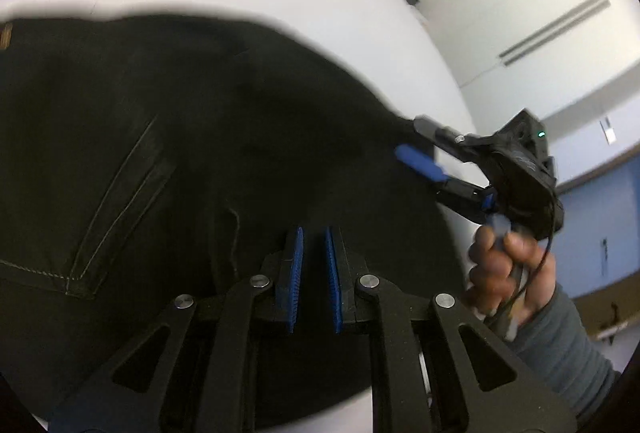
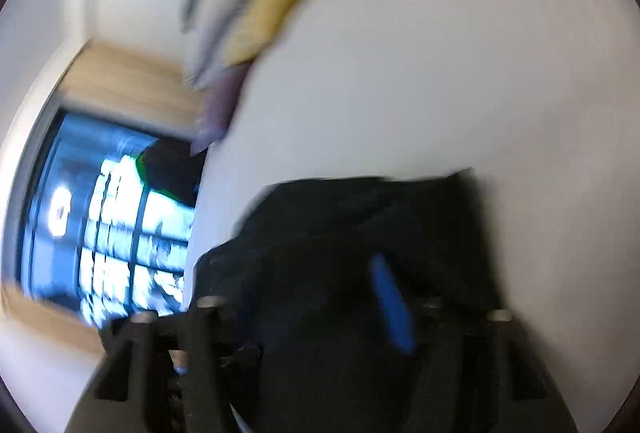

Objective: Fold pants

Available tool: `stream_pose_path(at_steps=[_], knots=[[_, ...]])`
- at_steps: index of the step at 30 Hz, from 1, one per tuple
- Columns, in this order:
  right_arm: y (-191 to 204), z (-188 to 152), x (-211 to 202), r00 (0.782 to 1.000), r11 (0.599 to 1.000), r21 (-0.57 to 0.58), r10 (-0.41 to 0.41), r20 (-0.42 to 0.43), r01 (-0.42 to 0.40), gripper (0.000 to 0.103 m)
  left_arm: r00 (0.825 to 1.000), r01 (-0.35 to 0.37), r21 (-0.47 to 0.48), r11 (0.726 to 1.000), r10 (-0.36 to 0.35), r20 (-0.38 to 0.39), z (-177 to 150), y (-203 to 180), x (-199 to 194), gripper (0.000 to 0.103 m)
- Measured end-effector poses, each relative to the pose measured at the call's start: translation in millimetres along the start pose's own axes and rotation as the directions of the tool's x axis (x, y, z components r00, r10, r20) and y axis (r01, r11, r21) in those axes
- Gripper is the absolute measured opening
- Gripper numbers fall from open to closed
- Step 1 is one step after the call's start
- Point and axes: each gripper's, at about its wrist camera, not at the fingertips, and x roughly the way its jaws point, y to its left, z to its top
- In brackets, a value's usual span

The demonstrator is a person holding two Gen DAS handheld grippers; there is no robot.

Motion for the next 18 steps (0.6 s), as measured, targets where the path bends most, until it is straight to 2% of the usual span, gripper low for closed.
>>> stream_pose_path(at_steps=[1, 3, 4, 5, 6, 7, 8, 10, 11, 12, 13, 14, 16, 18], knots=[[-9, 1, -2, 1.000, 1.000, 0.028, -0.008, 0.000, 0.008, 0.000, 1.000, 0.024, -0.009, 1.000, -0.024, 0.015, -5, 3, -2, 0.011], [-12, -2, -14, 1.000, 1.000, 0.025, 0.001, 0.022, -0.002, 0.002, 0.999, 0.007, 0.005, 1.000, -0.007, 0.031, -12, 4, -10, 0.011], [-6, -7, -23, 0.999, 1.000, 0.002, -0.006, 0.040, 0.006, 0.012, 0.999, -0.010, 0.018, 1.000, 0.009, 0.035, -13, 0, -9, 0.011], [-1, -14, -32, 0.999, 1.000, -0.004, 0.016, 0.050, -0.016, 0.037, 0.999, -0.030, 0.033, 0.999, 0.028, 0.039, -13, -5, -8, 0.011], [2, -21, -42, 0.995, 0.997, 0.003, 0.075, 0.059, -0.075, 0.050, 0.997, -0.058, 0.052, 0.997, 0.056, 0.045, -13, -10, -8, 0.011], [4, -31, -50, 0.984, 0.987, 0.013, 0.162, 0.070, -0.163, 0.066, 0.995, -0.086, 0.070, 0.994, 0.083, 0.051, -14, -16, -8, 0.011], [7, -43, -52, 0.974, 0.976, 0.010, 0.217, 0.065, -0.219, 0.070, 0.992, -0.118, 0.087, 0.989, 0.113, 0.058, -15, -22, -8, 0.011], [12, -69, -43, 0.968, 0.967, -0.017, 0.252, -0.009, -0.252, 0.070, 0.985, -0.168, 0.116, 0.979, 0.161, 0.068, -17, -32, -8, 0.011], [10, -79, -36, 0.975, 0.975, -0.039, 0.217, -0.040, -0.219, 0.068, 0.982, -0.181, 0.126, 0.975, 0.173, 0.071, -15, -34, -7, 0.011], [6, -85, -32, 0.984, 0.982, -0.067, 0.174, -0.039, -0.177, 0.058, 0.981, -0.189, 0.131, 0.973, 0.180, 0.075, -17, -36, -6, 0.011], [2, -87, -36, 0.991, 0.986, -0.098, 0.133, -0.015, -0.133, 0.036, 0.980, -0.190, 0.130, 0.973, 0.181, 0.077, -18, -38, -5, 0.011], [-5, -86, -38, 0.994, 0.991, -0.084, 0.107, -0.013, -0.108, 0.024, 0.981, -0.187, 0.126, 0.974, 0.178, 0.079, -18, -39, -6, 0.011], [-14, -80, -48, 0.998, 0.998, 0.005, 0.066, -0.002, -0.066, 0.022, 0.980, -0.191, 0.122, 0.974, 0.182, 0.083, -18, -41, -9, 0.011], [-2, -79, -65, 0.997, 0.999, -0.017, -0.049, 0.063, 0.050, 0.037, 0.977, -0.201, 0.124, 0.972, 0.190, 0.095, -21, -39, -20, 0.011]])
